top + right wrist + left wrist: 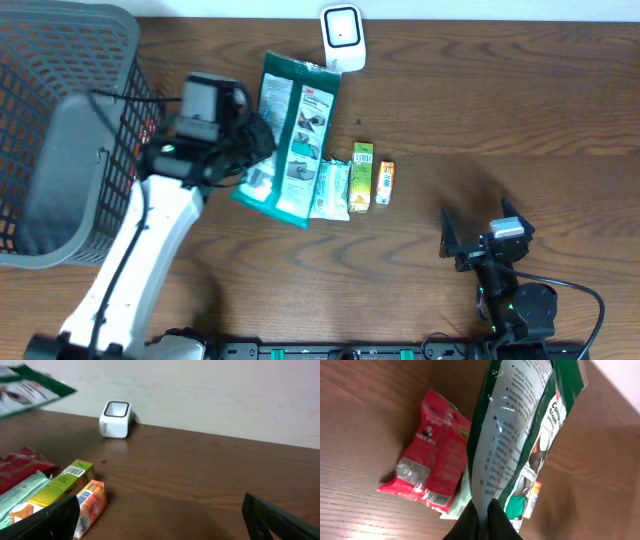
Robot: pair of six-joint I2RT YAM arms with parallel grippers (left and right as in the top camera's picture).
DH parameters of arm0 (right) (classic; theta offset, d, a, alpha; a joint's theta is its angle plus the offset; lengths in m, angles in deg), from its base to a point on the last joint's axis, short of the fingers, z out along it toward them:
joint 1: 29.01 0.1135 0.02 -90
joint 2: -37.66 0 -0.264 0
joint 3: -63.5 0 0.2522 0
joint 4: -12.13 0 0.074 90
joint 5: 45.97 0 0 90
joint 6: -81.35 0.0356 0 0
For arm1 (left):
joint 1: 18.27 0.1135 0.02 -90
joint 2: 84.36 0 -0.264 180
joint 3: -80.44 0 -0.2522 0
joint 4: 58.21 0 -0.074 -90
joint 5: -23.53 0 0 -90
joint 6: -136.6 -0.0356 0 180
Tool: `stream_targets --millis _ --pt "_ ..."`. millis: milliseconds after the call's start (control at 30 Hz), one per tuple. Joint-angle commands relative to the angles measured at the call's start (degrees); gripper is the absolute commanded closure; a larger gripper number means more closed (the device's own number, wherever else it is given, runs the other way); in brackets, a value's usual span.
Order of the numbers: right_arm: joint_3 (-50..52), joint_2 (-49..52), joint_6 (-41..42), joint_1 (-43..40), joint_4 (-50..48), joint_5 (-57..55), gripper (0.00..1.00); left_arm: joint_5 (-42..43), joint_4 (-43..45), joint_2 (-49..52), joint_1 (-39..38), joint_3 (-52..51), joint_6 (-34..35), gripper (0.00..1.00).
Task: Scan the item barcode
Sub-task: 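Carry the glove pack over the red bag toward the row, then lower the glove pack onto the red bag and release it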
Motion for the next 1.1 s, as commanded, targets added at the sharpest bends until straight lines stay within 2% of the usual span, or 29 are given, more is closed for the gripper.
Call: stream_targets --millis 0,300,767,833,867,933,1000,1067 --pt "0.1 -0.2 0.7 -0.2 0.2 -0.3 0.01 -6.4 1.2 4.0 -2.2 0.2 4.1 0.93" --pt "0.1 -0.2 0.7 -0.2 0.2 -0.3 0.01 -6.4 0.9 12.1 -3.5 0.2 4.1 0.93" --pt "0.1 -0.2 0.7 -0.2 0.2 -0.3 0.01 -5.4 -3.0 12.6 -3.6 0.2 -0.7 0.91" --pt "0.1 -0.2 0.7 -0.2 0.2 -0.3 0.01 -5.3 -3.2 12.6 -3.6 0.2 -0.8 0.75" --pt "0.1 -0.2 0.7 -0.2 0.2 -0.3 0.01 -5.1 -3.3 12.6 -3.6 0.2 -1.2 0.63" --pt "0.1 -0.2 0.7 -0.2 0.2 -0.3 0.01 -4.5 -3.2 12.5 -3.6 0.4 -2.7 0.49" --pt "0.1 -0.2 0.7 -0.2 0.2 -0.3 0.01 -4.5 -3.2 11.7 -3.5 1.0 -3.7 0.37" --pt "0.1 -0.2 0.7 -0.2 0.2 -0.3 0.01 -4.6 -3.2 10.4 -3.5 2.6 -6.0 0.34"
